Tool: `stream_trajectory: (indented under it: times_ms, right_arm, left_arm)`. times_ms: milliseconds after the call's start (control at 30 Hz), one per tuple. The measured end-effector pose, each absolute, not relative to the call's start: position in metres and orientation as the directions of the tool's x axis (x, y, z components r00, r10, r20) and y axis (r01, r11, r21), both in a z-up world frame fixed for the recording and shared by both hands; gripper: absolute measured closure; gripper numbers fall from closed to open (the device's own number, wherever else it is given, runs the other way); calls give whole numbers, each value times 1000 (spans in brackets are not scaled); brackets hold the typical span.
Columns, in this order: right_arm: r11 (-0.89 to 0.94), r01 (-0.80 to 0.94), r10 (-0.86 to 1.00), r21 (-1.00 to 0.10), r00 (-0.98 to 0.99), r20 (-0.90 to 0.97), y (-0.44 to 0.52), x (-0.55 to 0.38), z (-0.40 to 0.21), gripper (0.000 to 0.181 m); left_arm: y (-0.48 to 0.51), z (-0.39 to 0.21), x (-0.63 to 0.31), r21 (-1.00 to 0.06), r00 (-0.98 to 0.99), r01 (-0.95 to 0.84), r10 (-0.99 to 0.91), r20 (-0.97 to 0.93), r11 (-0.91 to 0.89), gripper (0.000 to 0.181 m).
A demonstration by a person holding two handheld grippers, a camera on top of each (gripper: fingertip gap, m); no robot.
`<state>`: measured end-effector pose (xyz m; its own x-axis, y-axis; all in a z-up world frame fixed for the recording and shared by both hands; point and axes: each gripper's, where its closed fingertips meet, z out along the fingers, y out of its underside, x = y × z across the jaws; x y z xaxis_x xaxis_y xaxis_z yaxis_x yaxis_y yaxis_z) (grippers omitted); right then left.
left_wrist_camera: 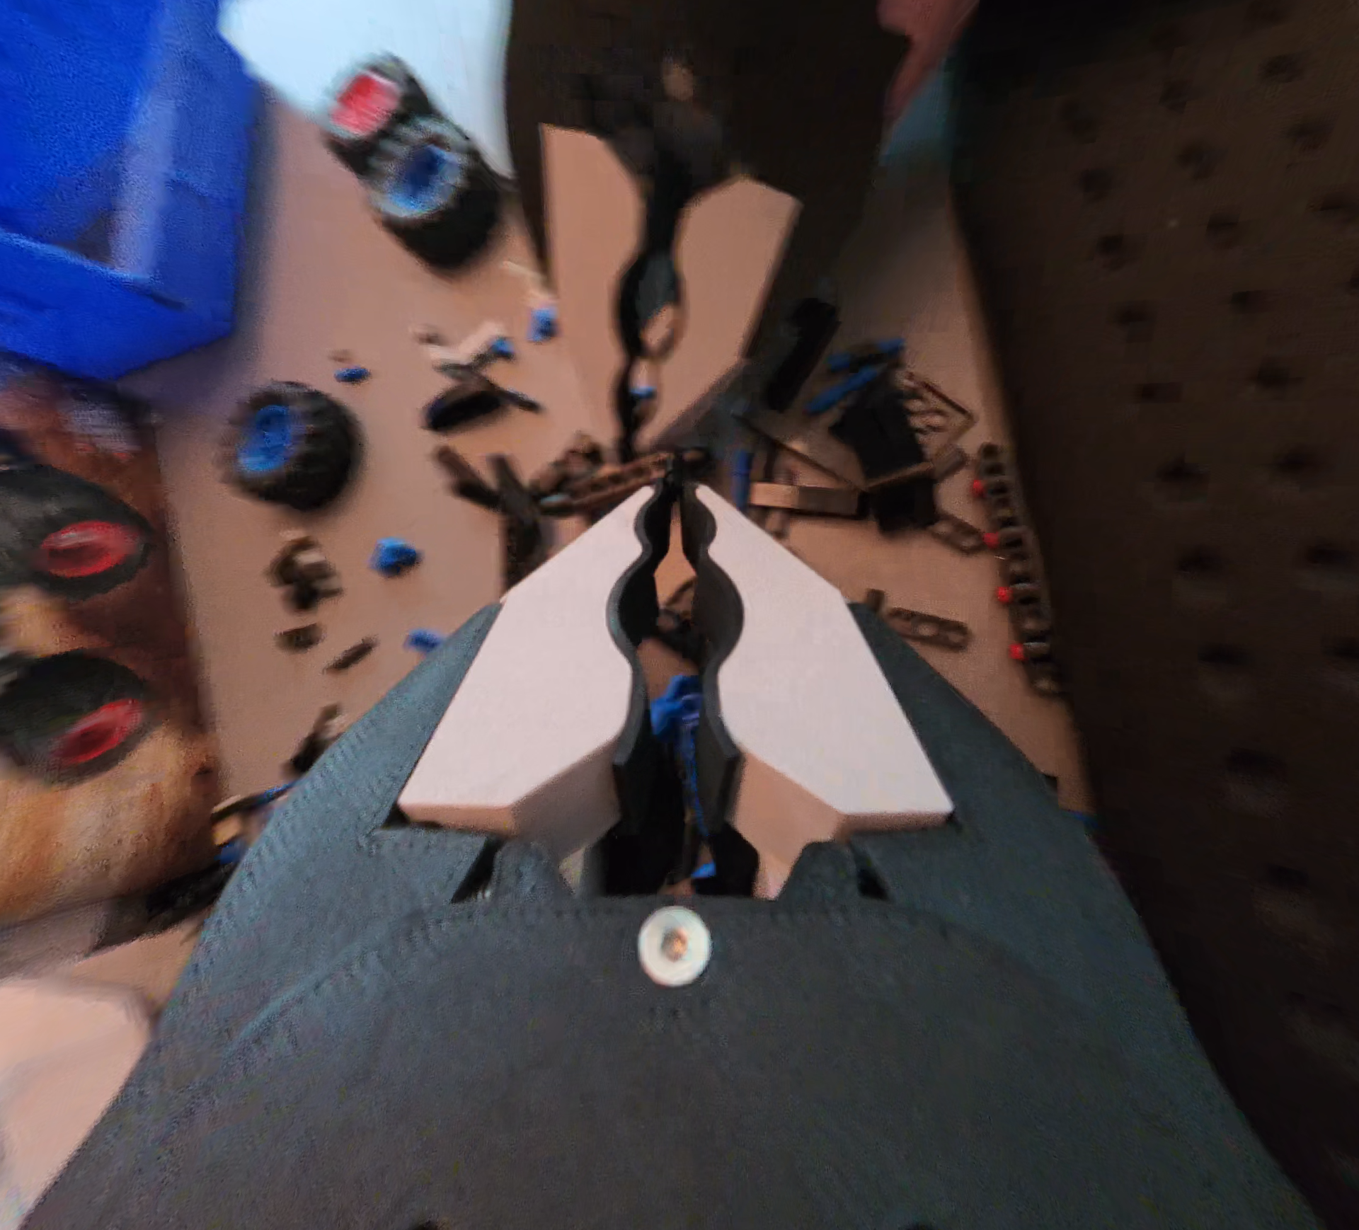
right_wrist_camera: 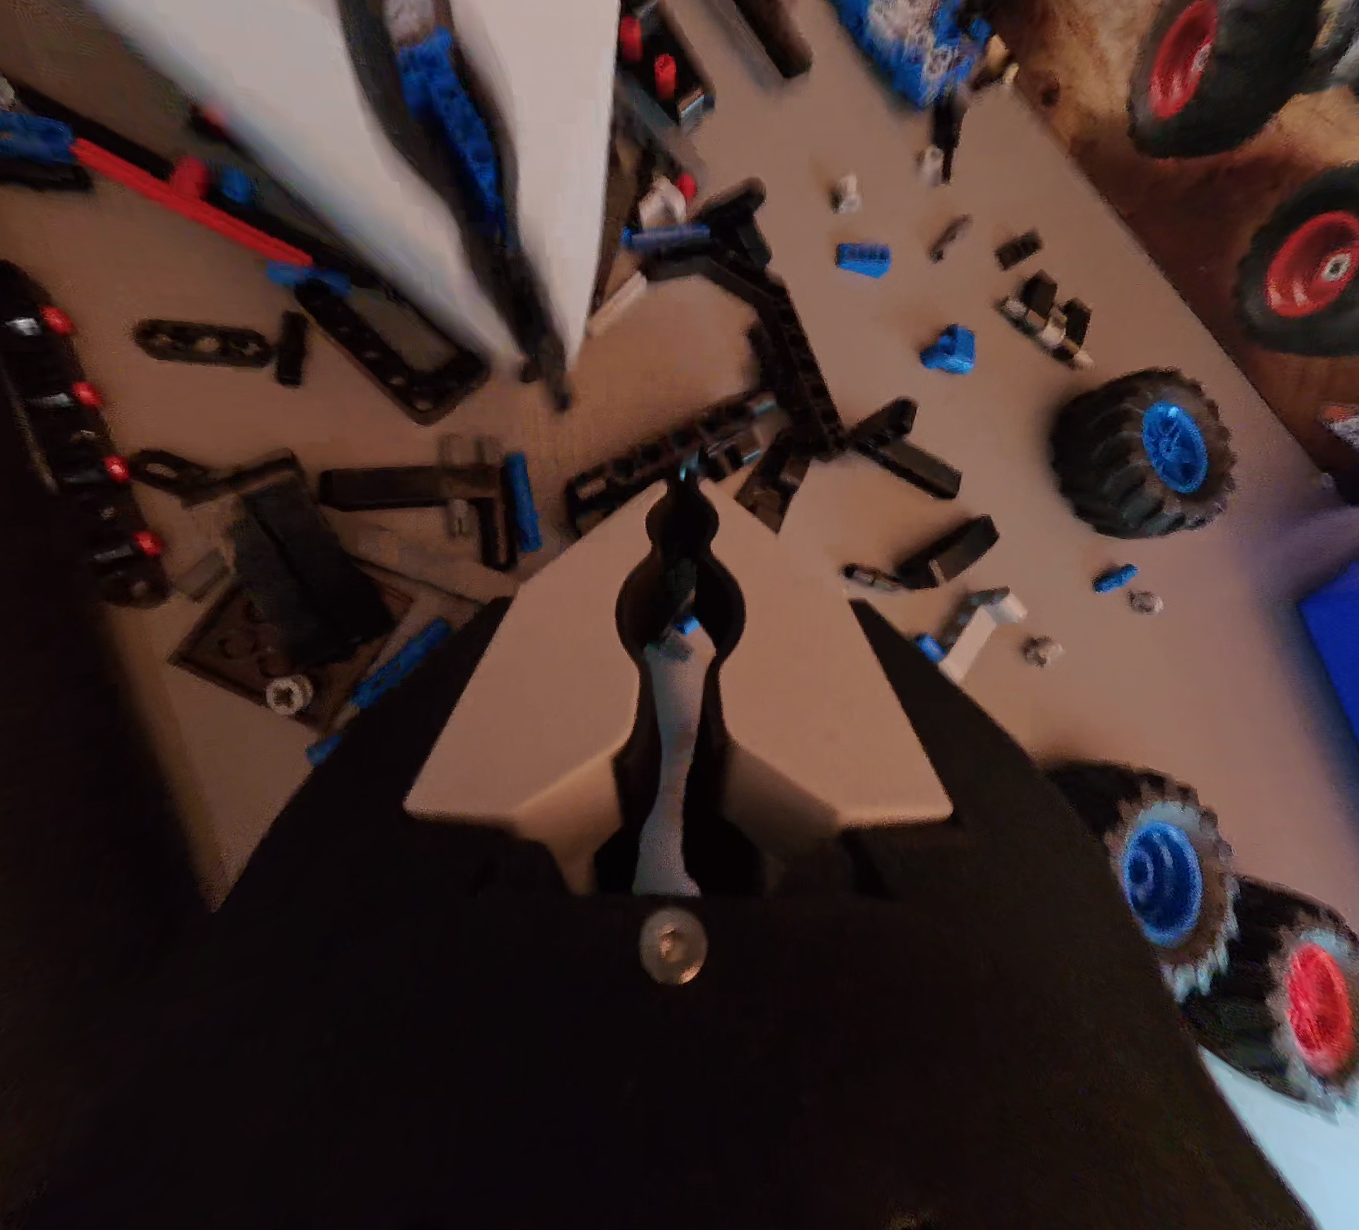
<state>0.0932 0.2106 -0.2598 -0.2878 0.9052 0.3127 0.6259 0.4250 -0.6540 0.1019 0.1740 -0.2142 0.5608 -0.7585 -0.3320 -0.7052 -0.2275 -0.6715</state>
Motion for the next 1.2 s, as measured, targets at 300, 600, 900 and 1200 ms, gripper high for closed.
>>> stream_trajectory:
  times_ms: [300,600,900,1200]
  right_arm:
    - [386,592,919,-707,-309,243,201,93,-257,181]
    - [340,522,933,-782,-293,210,203,106,-234,176]
    - [173,470,984,-866,-40,175,257,130,-199,170]
    - [116,651,990,-750,-20,136,298,128,-217,158]
  left_arm:
    - [167,-236,78,-604,545,-746,-777,-314,-279,179]
    - [170,-240,72,-603,575,-730,-766,-288,-322,150]
    - [185,-234,68,-605,592,-735,-726,-351,-307,150]
    - [231,-216,75,-641,620,-713,-682,-387,-285,152]
